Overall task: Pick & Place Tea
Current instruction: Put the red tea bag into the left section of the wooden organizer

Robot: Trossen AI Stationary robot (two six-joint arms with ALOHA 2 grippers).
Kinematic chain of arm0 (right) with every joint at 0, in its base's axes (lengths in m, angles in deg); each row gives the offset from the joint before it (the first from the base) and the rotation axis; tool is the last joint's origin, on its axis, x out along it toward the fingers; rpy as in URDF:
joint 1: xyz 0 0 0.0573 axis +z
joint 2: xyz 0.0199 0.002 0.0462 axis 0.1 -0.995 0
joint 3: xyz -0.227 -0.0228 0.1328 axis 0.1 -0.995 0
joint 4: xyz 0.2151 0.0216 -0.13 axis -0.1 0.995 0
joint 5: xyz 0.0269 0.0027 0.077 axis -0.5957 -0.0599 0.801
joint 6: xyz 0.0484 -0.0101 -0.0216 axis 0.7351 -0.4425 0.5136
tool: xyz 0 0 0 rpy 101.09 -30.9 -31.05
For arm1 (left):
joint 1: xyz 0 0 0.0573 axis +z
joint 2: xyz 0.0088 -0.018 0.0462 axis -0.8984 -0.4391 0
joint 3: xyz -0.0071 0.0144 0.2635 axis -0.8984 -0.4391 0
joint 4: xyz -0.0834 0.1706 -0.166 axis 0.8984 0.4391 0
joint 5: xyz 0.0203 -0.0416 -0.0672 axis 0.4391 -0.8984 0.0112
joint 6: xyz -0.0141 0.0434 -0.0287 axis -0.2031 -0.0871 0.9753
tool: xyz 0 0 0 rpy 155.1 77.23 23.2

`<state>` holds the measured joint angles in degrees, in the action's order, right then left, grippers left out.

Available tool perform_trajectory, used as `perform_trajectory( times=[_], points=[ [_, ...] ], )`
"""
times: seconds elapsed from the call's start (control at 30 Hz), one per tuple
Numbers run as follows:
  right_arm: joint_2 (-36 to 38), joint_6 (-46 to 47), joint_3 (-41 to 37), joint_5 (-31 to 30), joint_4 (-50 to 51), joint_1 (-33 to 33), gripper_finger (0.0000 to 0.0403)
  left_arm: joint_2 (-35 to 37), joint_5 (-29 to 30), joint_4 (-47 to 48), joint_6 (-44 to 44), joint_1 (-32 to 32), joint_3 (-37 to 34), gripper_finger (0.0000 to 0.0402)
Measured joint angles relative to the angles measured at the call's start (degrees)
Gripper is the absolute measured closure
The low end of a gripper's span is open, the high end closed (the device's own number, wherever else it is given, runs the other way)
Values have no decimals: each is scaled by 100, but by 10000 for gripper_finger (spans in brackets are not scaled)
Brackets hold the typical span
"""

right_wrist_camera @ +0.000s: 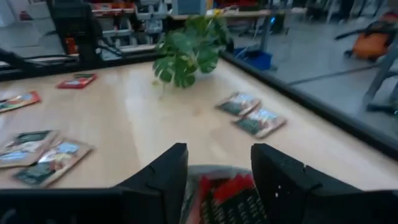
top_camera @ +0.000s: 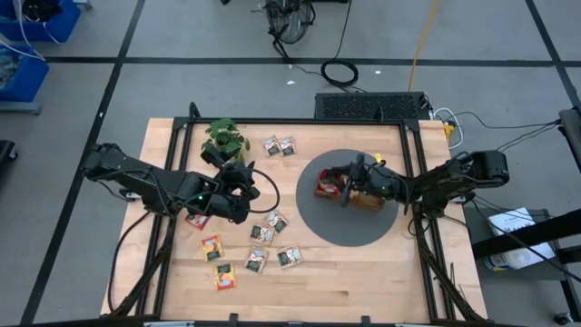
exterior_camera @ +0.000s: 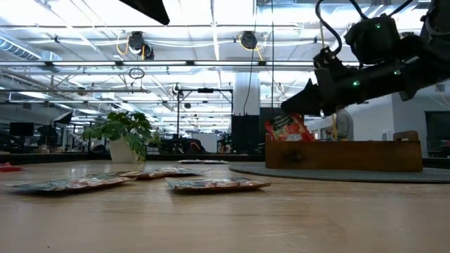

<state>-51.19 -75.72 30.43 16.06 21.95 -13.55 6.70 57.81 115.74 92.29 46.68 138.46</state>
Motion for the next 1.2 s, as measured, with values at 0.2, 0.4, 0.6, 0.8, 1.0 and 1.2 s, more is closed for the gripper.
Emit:
perform_trajectory(
  times=[0.2, 0.4, 0.6, 0.8, 1.0, 1.2],
  points=[
    [72, -567, 0, -10, -198, 151, 262, 0, 0, 0, -2, 0, 0, 146],
    [337, -1207, 4, 4, 91, 438, 338, 0, 0, 0, -9, 0, 0, 146],
    [626, -1232, 422, 460, 2114, 610, 398, 0, 0, 2, -7, 0, -2, 147],
    [639, -783, 979, 8, 3923, 605, 402, 0, 0, 2, -4, 0, -2, 147],
    [693, -304, 1225, -26, 5049, 605, 403, 0, -7, 2, 0, 0, -2, 146],
    [693, -138, 1239, -6, 5102, 605, 403, -2, -7, 0, 0, 0, -2, 146]
  ],
)
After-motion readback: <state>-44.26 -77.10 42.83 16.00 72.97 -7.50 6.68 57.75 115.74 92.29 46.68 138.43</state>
